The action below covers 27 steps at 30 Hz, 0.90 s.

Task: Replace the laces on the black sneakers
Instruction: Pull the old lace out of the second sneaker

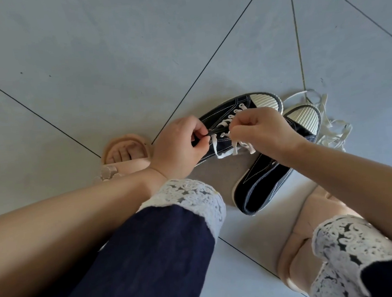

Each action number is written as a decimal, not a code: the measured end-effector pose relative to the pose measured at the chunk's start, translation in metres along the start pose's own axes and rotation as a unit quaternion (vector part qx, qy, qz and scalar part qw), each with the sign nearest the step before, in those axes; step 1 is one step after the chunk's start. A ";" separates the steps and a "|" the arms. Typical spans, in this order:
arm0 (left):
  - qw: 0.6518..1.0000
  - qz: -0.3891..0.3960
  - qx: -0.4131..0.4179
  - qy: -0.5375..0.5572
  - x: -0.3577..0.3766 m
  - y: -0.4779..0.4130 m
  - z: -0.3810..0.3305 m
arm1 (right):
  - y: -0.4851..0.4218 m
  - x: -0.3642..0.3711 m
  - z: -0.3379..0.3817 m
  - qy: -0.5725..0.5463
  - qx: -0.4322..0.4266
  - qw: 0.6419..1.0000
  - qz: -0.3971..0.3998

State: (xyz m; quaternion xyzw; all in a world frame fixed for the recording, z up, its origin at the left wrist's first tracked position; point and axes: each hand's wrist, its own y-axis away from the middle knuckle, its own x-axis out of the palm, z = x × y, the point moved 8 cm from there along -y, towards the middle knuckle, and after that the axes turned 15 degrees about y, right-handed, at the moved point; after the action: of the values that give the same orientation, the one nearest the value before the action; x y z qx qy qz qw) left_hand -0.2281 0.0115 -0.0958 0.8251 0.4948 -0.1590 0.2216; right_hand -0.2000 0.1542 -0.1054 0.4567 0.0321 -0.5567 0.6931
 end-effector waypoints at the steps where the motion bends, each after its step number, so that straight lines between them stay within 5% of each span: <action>1: 1.000 0.000 0.003 0.000 0.001 0.001 -0.001 | 0.000 0.003 -0.003 -0.029 0.007 0.999 0.029; 5: 1.000 0.000 0.014 -0.022 0.002 0.005 0.001 | 0.002 0.011 -0.001 0.003 -0.027 0.996 0.088; 11: 0.996 0.040 -0.003 -0.077 0.011 0.008 0.009 | 0.010 0.022 0.006 0.261 -0.138 0.955 0.010; 22: 0.991 0.096 -0.063 -0.074 0.015 0.002 0.027 | 0.020 0.006 -0.017 0.040 -0.067 0.981 0.180; 27: 0.991 0.095 -0.062 -0.072 0.016 0.002 0.028 | 0.010 -0.060 -0.040 0.171 -0.017 0.985 0.000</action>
State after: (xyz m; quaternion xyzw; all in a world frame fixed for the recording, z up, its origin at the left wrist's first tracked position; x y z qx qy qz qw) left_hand -0.2202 0.0078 -0.1272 0.8392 0.4059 -0.1656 0.3218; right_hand -0.1966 0.2251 -0.0892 0.5333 0.1590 -0.4698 0.6853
